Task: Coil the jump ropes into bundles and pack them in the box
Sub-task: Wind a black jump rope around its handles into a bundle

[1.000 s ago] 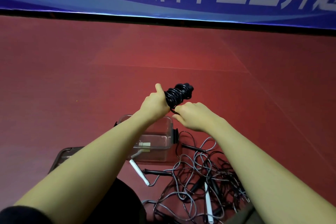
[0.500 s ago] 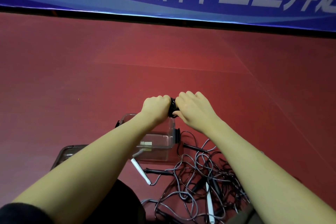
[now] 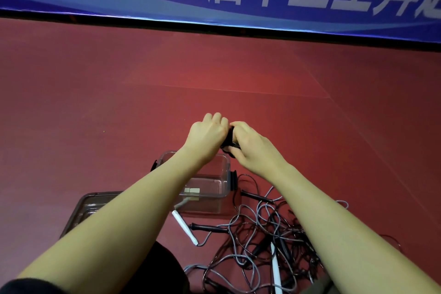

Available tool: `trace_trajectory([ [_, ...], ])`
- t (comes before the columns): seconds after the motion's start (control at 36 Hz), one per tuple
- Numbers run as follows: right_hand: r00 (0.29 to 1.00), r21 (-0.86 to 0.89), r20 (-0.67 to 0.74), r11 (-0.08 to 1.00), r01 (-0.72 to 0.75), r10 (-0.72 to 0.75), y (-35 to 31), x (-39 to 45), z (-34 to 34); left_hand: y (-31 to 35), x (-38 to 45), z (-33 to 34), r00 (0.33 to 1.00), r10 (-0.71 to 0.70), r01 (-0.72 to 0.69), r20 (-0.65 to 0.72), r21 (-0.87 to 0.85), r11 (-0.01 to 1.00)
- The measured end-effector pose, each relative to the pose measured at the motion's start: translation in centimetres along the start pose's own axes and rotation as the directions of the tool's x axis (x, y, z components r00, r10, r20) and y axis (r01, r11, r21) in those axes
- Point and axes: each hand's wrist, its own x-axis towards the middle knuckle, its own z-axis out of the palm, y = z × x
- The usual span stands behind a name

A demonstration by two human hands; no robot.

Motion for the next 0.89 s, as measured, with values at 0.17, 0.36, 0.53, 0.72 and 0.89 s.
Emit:
trace_trajectory([
  [0.17, 0.966, 0.243, -0.17, 0.958, -0.153, 0.197, -0.1, 0.2, -0.1, 0.8, -0.3, -1.1, 0.922, -0.371, 0.361, 0.113, -0.598, 0.716],
  [0.36, 0.781, 0.618, -0.322, 0.744, -0.255, 0.535, 0.5, 0.8, -0.7, 2.2, -0.7, -1.9, 0.948, -0.148, 0.318, 0.282, -0.792, 0.521],
  [0.53, 0.745, 0.739, -0.261, 0.623, -0.255, 0.614, 0.7, 0.9, -1.0, 3.4, -0.6, -1.5, 0.939, -0.127, 0.333, 0.318, -0.762, 0.556],
  [0.72, 0.834, 0.733, -0.188, 0.64, -0.232, 0.519, 0.8, 0.9, -0.8, 3.5, 0.2, -1.1, 0.912, -0.361, 0.409, 0.196, -0.517, 0.752],
  [0.89, 0.901, 0.703, -0.131, 0.679, -0.209, 0.414, 0.5, 0.8, -0.8, 3.2, 0.2, -1.2, 0.877, -0.456, 0.473, 0.152, -0.436, 0.765],
])
